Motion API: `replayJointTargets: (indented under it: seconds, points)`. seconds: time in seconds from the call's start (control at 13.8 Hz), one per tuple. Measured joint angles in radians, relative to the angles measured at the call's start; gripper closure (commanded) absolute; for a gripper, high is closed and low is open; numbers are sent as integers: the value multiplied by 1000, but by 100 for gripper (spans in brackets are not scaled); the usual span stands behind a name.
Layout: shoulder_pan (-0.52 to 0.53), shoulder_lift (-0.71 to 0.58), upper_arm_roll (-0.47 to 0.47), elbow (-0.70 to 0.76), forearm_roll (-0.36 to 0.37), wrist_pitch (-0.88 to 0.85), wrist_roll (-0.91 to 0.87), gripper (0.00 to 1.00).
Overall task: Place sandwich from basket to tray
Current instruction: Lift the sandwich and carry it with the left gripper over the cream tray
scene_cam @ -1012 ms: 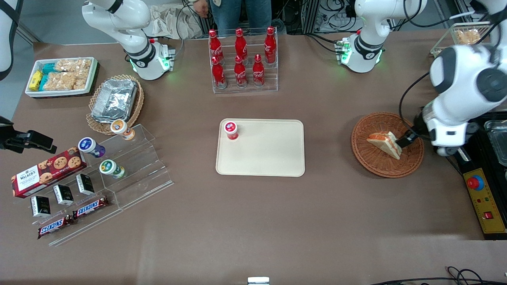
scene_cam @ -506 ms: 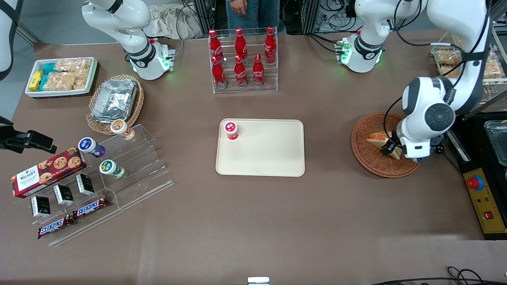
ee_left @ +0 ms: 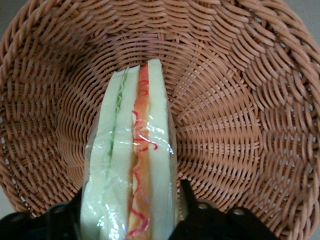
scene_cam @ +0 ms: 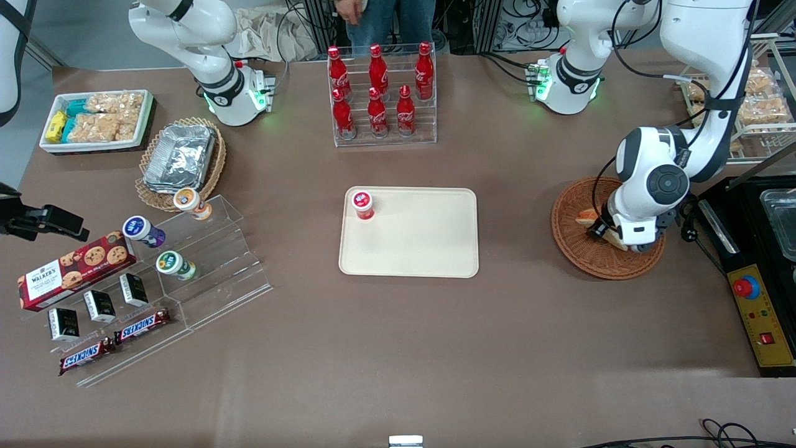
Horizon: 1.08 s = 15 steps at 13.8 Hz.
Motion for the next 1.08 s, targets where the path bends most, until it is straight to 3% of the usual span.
replayJointTargets:
  seconds: [0.29, 0.51, 0.8, 0.94, 1.08]
  points:
    - [0, -24, 1, 32, 8, -31, 50, 100]
    - [-11, -115, -26, 150, -31, -233, 150, 100]
    - [-71, -176, -178, 364, -56, -518, 243, 100]
    - [-84, -175, -274, 416, -66, -574, 288, 100]
    - [-90, -173, -344, 424, -132, -574, 366, 100]
